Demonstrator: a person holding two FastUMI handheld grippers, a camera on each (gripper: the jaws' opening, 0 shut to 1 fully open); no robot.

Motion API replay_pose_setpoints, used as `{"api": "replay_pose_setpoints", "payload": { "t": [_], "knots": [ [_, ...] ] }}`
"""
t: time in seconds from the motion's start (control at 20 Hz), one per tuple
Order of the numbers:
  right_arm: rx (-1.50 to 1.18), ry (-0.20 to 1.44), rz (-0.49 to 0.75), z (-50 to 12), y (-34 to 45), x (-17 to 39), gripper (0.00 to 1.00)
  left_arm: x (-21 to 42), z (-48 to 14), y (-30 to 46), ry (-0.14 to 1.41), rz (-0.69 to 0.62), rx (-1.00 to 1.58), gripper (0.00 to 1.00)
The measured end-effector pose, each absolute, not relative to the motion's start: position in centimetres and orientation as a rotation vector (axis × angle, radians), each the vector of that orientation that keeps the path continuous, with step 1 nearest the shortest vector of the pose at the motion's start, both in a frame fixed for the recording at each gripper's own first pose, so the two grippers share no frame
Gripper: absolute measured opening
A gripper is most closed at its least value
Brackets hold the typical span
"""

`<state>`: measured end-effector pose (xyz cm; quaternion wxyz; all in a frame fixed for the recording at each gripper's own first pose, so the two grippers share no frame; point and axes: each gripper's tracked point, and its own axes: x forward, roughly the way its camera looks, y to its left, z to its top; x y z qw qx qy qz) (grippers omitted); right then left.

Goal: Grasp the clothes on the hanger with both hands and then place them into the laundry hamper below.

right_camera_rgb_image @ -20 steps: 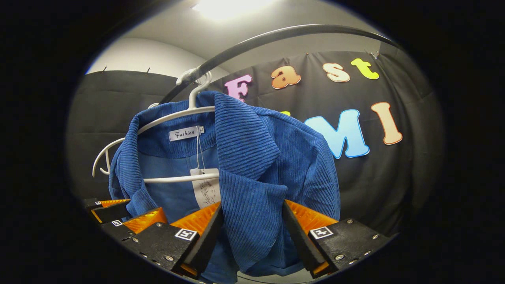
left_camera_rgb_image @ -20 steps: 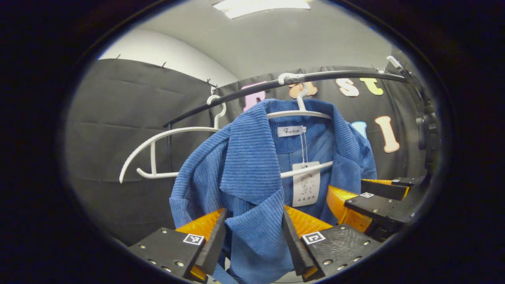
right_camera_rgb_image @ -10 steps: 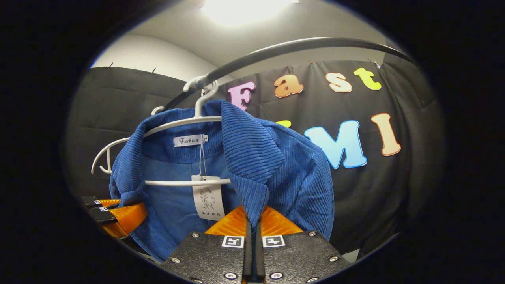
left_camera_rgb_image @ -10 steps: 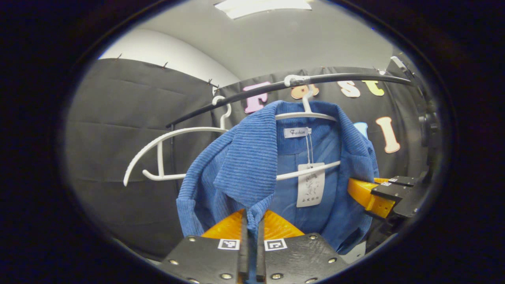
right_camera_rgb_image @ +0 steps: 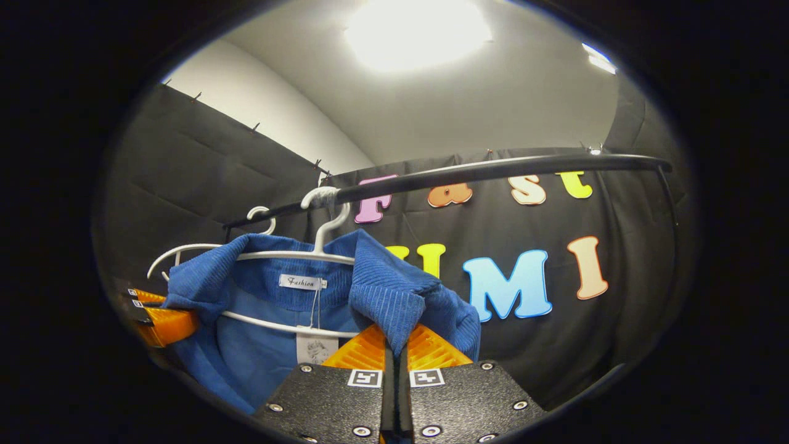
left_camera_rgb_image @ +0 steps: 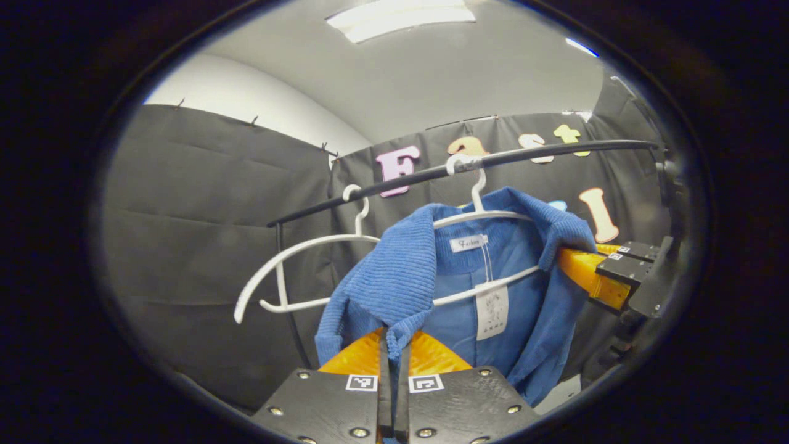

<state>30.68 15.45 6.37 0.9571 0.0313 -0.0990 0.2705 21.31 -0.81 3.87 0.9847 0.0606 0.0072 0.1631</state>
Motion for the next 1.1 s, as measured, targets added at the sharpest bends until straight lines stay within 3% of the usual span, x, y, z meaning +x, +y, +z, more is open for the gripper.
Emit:
{"api": "replay_pose_setpoints", "payload": {
  "t": [0.4, 1.1],
  "knots": [
    [0.003, -0.326, 0.500, 10.7, 12.6, 33.0, 0.02, 19.9, 7.1, 1.8, -0.027, 0.357, 0.123, 0.05],
    [-0.011, -0.349, 0.406, 10.1, 8.9, 38.5, 0.02, 20.5, 11.9, 8.3, -0.065, 0.376, 0.242, 0.05]
  ]
}}
